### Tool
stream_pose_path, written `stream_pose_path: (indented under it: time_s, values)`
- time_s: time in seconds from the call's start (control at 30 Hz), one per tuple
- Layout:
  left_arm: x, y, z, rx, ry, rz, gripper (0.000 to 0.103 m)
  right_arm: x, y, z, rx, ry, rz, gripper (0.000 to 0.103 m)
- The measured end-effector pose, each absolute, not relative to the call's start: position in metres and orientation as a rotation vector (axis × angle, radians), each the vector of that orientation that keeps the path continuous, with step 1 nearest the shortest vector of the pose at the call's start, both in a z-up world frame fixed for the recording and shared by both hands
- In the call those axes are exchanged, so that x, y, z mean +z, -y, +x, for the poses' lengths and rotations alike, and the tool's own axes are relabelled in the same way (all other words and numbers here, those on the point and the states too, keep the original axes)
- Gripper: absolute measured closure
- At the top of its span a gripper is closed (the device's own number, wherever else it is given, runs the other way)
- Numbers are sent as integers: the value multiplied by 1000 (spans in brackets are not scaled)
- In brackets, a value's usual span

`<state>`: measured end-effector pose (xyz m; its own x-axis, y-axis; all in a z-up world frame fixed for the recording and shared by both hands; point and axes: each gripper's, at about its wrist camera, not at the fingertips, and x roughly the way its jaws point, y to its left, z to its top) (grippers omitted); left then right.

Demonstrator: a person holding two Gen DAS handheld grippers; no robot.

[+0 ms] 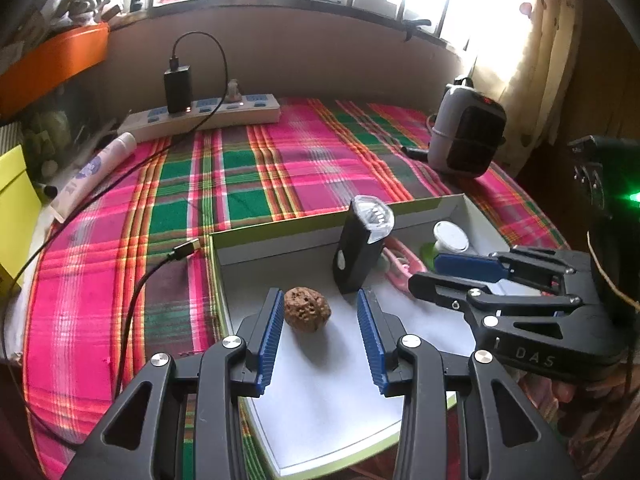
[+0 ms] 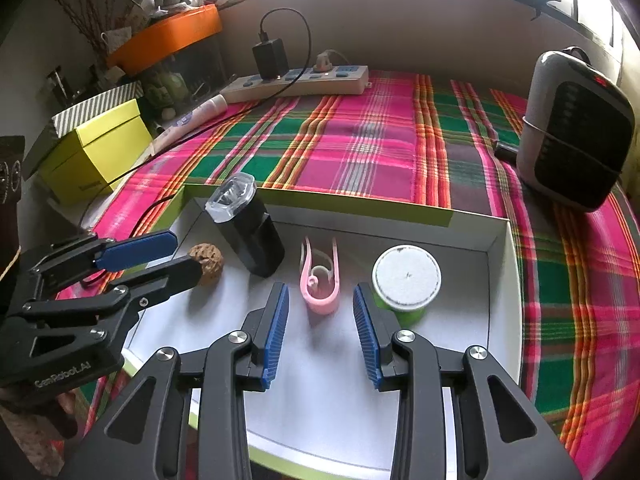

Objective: Organize objects
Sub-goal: 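Grasp the black flashlight with the left tool and lay it flat in the tray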

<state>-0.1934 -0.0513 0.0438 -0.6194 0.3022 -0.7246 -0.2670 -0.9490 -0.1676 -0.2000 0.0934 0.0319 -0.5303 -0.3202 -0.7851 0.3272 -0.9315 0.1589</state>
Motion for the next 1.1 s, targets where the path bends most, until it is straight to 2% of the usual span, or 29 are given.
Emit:
stream_pose_path:
  time_s: [0.2, 0.57, 0.63, 0.7, 1.1]
  values:
    - [66, 48, -193, 2557, 151, -1093, 64, 41, -103, -186, -2481, 16, 1227, 68]
    - [72, 23, -216, 2581, 124, -1103, 65, 44, -116, -174, -2490, 69, 1221, 68]
    - [70, 20, -217, 2590, 96, -1108, 69, 43, -117, -174, -2491, 71, 1223, 68]
    - [67, 19, -216, 2598, 86, -1114, 83, 43, -118, -174, -2490, 77, 1224, 68]
    - [65, 18, -192, 2639, 81, -1070, 86, 46, -119, -169, -2479, 88, 1201, 68]
